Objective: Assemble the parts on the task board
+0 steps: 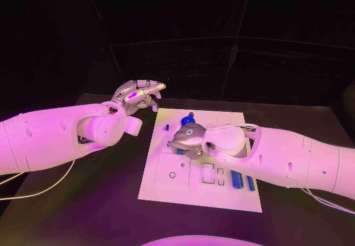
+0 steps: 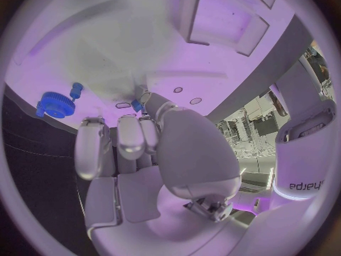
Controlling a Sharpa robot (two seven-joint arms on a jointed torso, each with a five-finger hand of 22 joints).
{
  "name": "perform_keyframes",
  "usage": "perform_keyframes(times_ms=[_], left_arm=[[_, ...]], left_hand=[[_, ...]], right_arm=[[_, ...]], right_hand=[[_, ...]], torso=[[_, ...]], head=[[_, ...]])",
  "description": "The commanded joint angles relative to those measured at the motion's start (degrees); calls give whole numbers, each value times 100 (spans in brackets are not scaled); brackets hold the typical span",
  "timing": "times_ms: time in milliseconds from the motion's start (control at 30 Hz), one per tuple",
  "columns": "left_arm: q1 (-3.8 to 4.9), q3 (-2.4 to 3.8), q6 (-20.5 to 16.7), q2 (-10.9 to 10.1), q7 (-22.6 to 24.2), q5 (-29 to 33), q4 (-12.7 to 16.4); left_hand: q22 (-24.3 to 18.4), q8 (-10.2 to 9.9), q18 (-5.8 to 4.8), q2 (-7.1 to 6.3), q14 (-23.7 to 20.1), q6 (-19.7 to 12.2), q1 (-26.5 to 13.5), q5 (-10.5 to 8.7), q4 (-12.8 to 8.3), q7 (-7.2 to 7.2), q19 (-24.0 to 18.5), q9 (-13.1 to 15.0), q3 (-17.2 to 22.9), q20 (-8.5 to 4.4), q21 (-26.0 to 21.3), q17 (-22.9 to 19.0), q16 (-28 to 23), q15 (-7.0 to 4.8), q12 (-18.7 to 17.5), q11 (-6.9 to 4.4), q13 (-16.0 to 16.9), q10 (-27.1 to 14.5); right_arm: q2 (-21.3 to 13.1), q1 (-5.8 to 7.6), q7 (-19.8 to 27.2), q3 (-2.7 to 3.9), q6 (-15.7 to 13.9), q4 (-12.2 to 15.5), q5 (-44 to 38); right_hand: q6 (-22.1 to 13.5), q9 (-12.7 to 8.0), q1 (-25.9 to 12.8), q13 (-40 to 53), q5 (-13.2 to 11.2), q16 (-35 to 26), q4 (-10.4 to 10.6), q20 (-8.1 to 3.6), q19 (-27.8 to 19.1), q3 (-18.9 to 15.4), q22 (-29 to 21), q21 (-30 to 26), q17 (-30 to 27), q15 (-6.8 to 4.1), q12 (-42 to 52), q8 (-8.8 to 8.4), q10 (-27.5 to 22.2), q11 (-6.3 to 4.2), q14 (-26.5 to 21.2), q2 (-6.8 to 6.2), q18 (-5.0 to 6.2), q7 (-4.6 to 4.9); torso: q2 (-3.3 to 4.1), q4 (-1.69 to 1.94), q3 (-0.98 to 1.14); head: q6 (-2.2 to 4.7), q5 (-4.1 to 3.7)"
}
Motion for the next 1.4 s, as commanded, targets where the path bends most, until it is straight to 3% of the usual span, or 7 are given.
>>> perform_keyframes(times_ms=[33, 233, 567, 1067, 1400], left_arm=[[11, 5, 41, 2, 53, 15, 4], [13, 5, 46, 2, 39, 15, -11], [13, 5, 64, -5, 7, 15, -36], [12, 4, 85, -7, -1, 15, -59], [6, -2, 86, 37, -74, 13, -118]], left_hand=[[-5, -4, 86, -10, -35, 12, 49, 22, 10, 46, -42, -5, 35, -4, -33, -5, -37, -14, -34, -16, -4, -43], [-5, -4, 86, -10, -35, 12, 49, 22, 10, 46, -42, -5, 35, -4, -33, -5, -37, -14, -34, -16, -4, -43], [-5, -4, 86, -10, -35, 12, 49, 22, 10, 46, -42, -5, 35, -4, -33, -5, -37, -14, -34, -16, -4, -43], [-28, -5, 89, -10, -38, 7, 53, 21, 1, 49, -45, -15, 41, -2, -56, -12, -40, -12, -36, -13, -18, -53], [-28, -6, 88, -13, -39, 5, 49, 21, 1, 51, -43, -19, 40, -1, -58, -13, -41, -11, -36, -11, -24, -56]], right_arm=[[-20, -4, 90, -9, -341, 20, 111], [-57, -10, 73, -8, -712, 43, 204], [-247, -23, 168, -7, -1433, 109, 773], [-498, -23, -586, -4, -1342, 143, 2405], [-529, -23, -1015, -5, -1745, 190, 2849]], right_hand=[[200, 44, -100, 44, -35, 44, 69, 15, 72, -23, 430, 44, 49, 61, 57, 97, 43, 56, 80, 34, -37, 29], [416, 79, -141, 69, -51, 67, 127, 32, 107, -37, 469, 64, 79, 69, 85, 178, 57, 83, 81, 114, -45, 53], [462, 85, -181, 31, -60, 70, 168, 34, 149, -60, 518, 91, 81, 70, 44, 188, 24, 92, 78, 137, -57, 65], [445, 62, -467, 11, 109, 109, 402, 74, 161, -351, 527, 91, 131, 121, 20, 121, -14, 123, 75, 35, -60, 104], [440, 55, -519, 12, 153, 130, 466, 85, 185, -422, 554, 105, 162, 131, 24, 103, -13, 137, 79, 25, -66, 122]], torso=[[-3, -1, 3], [1, 4, 4], [-1, 1, -2], [1, -3, 0], [0, -2, -2]], head=[[11, 4], [10, 1], [35, 0], [42, -29], [49, -33]])
